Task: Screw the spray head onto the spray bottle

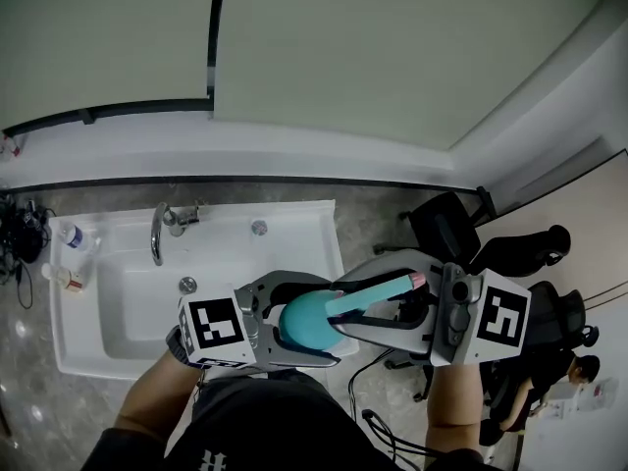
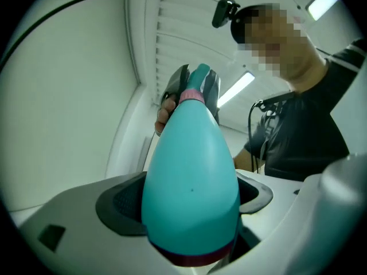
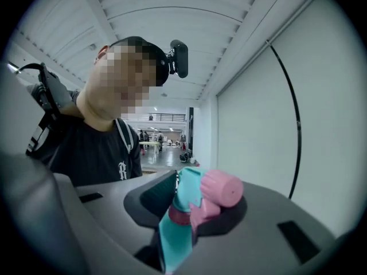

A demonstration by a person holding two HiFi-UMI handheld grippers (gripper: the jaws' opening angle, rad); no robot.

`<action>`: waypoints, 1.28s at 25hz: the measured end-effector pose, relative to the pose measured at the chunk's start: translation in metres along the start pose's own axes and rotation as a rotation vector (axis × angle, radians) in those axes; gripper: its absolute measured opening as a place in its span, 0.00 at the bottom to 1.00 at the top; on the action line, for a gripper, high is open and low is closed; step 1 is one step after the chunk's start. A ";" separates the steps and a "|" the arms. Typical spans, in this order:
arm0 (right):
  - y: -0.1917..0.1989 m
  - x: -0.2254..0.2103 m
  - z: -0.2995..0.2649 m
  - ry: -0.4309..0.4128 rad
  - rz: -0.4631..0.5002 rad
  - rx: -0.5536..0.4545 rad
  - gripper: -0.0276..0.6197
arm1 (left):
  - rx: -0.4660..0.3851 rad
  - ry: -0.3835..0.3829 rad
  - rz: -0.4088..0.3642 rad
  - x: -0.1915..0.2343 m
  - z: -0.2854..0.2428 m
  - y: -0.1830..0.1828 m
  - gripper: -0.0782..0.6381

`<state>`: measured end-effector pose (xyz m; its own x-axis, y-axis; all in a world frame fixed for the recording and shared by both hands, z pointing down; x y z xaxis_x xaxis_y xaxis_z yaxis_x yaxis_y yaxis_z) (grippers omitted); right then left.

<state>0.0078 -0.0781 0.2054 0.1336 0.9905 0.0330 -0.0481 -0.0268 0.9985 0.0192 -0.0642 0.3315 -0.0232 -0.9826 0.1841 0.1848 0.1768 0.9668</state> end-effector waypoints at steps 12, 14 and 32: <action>0.023 -0.025 0.020 0.315 -0.110 0.015 0.21 | 0.095 -0.270 -0.089 0.027 0.001 0.009 0.71; 0.026 -0.030 0.023 0.370 -0.132 0.007 0.21 | 0.113 -0.320 -0.099 0.033 0.001 0.012 0.71; 0.080 -0.090 0.054 0.984 -0.391 -0.201 0.21 | 0.382 -0.901 -0.389 0.096 0.025 0.041 0.71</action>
<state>0.0458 -0.1768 0.2849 -0.6754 0.6018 -0.4263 -0.3481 0.2495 0.9037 0.0001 -0.1503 0.3932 -0.7652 -0.5979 -0.2386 -0.3107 0.0183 0.9503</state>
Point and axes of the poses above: the fingertips, and each gripper's own axes: z backward along the fingers, x to its left, y out of its underside, the point moved 3 cm from there along z, backward along the fingers, and after that the axes turned 8 degrees about -x, right-handed, at the moved point
